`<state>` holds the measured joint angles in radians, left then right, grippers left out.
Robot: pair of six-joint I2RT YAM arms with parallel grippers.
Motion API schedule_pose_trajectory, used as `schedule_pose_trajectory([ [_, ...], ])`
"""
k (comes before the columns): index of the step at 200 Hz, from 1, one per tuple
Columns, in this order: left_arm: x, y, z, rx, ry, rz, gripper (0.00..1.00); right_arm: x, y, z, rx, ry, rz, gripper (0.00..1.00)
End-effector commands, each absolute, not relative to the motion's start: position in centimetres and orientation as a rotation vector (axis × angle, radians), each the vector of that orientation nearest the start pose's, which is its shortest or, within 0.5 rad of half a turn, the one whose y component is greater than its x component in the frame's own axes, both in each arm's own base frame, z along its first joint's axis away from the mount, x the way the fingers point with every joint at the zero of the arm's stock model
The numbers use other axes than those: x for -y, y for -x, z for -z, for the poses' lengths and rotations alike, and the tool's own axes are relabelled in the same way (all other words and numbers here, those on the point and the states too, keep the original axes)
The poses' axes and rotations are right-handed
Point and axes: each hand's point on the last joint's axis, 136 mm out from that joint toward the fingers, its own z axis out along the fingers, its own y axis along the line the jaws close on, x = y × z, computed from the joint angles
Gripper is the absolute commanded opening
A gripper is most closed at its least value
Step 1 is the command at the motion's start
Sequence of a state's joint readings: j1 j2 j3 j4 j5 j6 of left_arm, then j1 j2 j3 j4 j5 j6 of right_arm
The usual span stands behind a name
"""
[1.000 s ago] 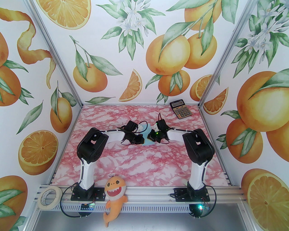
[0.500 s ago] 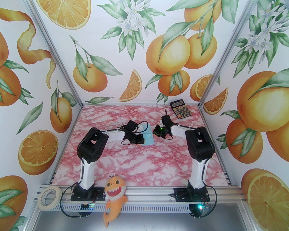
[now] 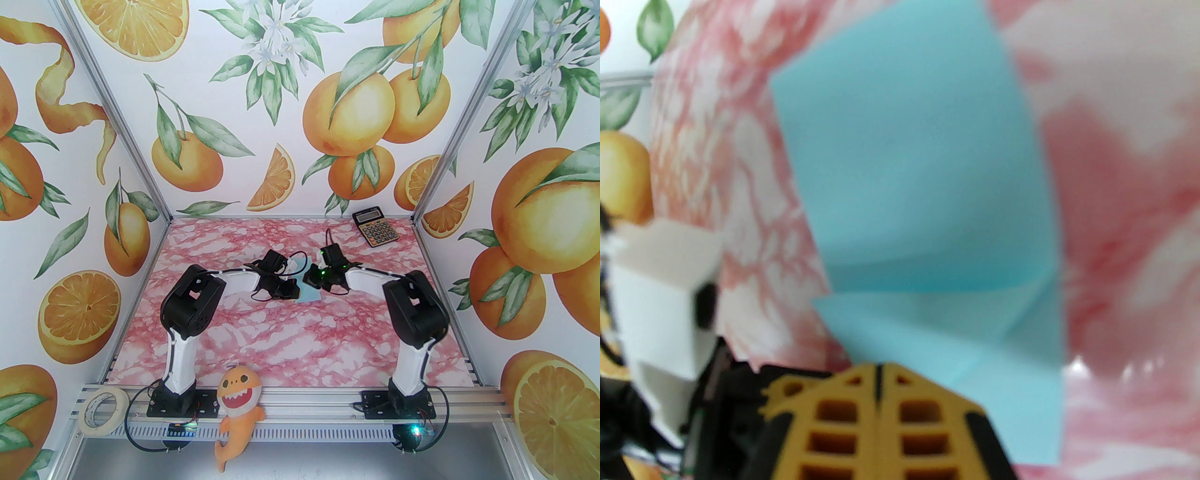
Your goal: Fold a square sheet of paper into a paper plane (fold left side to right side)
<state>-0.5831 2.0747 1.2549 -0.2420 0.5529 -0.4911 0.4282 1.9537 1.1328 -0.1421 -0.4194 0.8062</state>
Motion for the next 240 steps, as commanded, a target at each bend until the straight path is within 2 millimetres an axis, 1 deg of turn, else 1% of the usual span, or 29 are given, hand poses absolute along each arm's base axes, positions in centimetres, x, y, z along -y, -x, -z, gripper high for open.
schedule_pose_trajectory([
  [1, 31.7, -31.9, 1.8, -2.929, -0.308, 0.954, 0.01, -24.9, -40.1, -1.4, -2.712, -0.399, -0.959, 0.0],
  [15, 31.7, -31.8, 1.9, -2.929, -0.309, 0.952, 0.01, -24.1, -40.3, -0.8, -2.718, -0.418, -0.933, 0.0],
  [35, 31.6, -31.8, 2.0, -2.934, -0.309, 0.95, 0.0, -22.1, -41.0, -0.1, -2.721, -0.456, -0.873, 0.0],
  [70, 31.6, -31.6, 2.0, -2.938, -0.311, 0.952, 0.0, -18.8, -42.8, 0.1, -2.701, -0.522, -0.794, 0.0],
  [85, 31.5, -31.6, 2.0, -2.939, -0.31, 0.953, 0.0, -17.6, -43.6, 0.3, -2.699, -0.543, -0.761, 0.0],
  [101, 31.5, -31.5, 2.1, -2.942, -0.312, 0.951, 0.0, -16.8, -44.3, 0.6, -2.71, -0.557, -0.73, 0.0],
  [125, 31.4, -31.4, 2.1, -2.943, -0.308, 0.952, 0.01, -16.4, -45.4, -0.1, -2.697, -0.553, -0.71, 0.0],
  [143, 31.5, -31.6, 2.0, -2.938, -0.309, 0.953, 0.01, -16.5, -45.5, -1.6, -2.675, -0.527, -0.73, 0.0],
  [157, 31.6, -31.6, 1.9, -2.937, -0.309, 0.953, 0.01, -16.5, -45.1, -3.0, -2.646, -0.51, -0.746, 0.0],
  [166, 31.7, -31.7, 1.8, -2.932, -0.31, 0.957, 0.01, -16.8, -44.8, -4.2, -2.627, -0.487, -0.768, 0.0],
  [172, 31.7, -31.8, 1.8, -2.93, -0.308, 0.96, 0.01, -16.9, -44.4, -4.6, -2.622, -0.478, -0.781, 0.0],
  [184, 31.8, -32.0, 1.6, -2.926, -0.308, 0.962, 0.01, -18.1, -43.6, -5.7, -2.609, -0.434, -0.843, 0.0],
  [192, 31.9, -32.0, 1.6, -2.925, -0.309, 0.967, 0.01, -18.9, -43.0, -6.0, -2.609, -0.409, -0.886, 0.0],
  [212, 32.0, -32.2, 1.4, -2.918, -0.308, 0.972, 0.01, -21.7, -41.5, -6.1, -2.613, -0.351, -0.993, 0.0],
  [231, 32.1, -32.3, 1.1, -2.914, -0.31, 0.975, 0.01, -23.9, -40.5, -5.1, -2.643, -0.314, -1.033, 0.0],
  [240, 32.1, -32.3, 1.1, -2.914, -0.308, 0.976, 0.01, -24.7, -40.2, -4.4, -2.662, -0.312, -1.044, 0.0],
])
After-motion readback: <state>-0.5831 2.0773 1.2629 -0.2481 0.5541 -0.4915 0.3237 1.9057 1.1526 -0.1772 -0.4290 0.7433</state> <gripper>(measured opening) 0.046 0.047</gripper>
